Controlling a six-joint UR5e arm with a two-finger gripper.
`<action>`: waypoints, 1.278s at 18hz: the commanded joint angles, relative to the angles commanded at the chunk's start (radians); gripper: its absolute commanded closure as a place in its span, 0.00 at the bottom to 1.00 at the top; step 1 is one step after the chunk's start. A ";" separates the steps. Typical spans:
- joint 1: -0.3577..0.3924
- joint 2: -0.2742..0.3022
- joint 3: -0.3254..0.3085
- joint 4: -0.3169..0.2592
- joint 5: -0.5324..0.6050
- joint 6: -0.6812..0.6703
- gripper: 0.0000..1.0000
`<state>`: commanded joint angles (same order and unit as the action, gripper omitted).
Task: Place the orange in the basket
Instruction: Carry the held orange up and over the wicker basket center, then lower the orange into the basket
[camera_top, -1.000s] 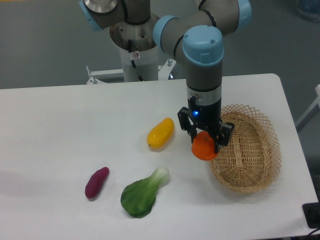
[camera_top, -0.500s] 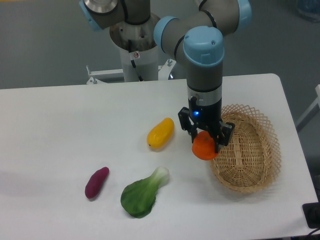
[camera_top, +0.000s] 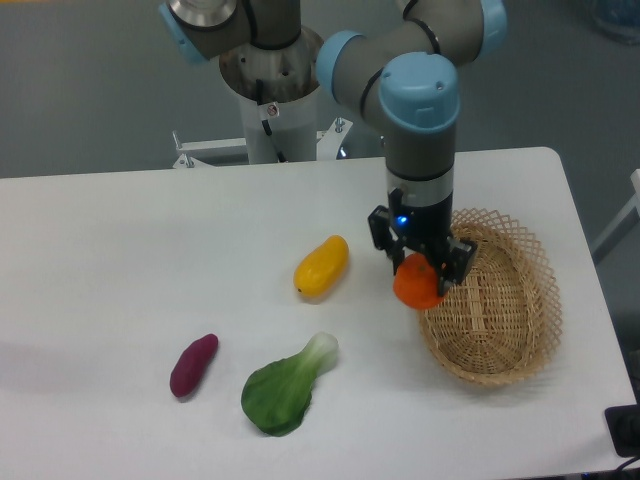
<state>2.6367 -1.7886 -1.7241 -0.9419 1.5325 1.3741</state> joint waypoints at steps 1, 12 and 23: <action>0.032 -0.002 -0.012 0.008 0.005 0.049 0.42; 0.197 -0.118 -0.092 0.098 -0.002 0.127 0.43; 0.195 -0.129 -0.160 0.124 -0.002 -0.033 0.39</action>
<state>2.8317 -1.9175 -1.8837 -0.8176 1.5309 1.3407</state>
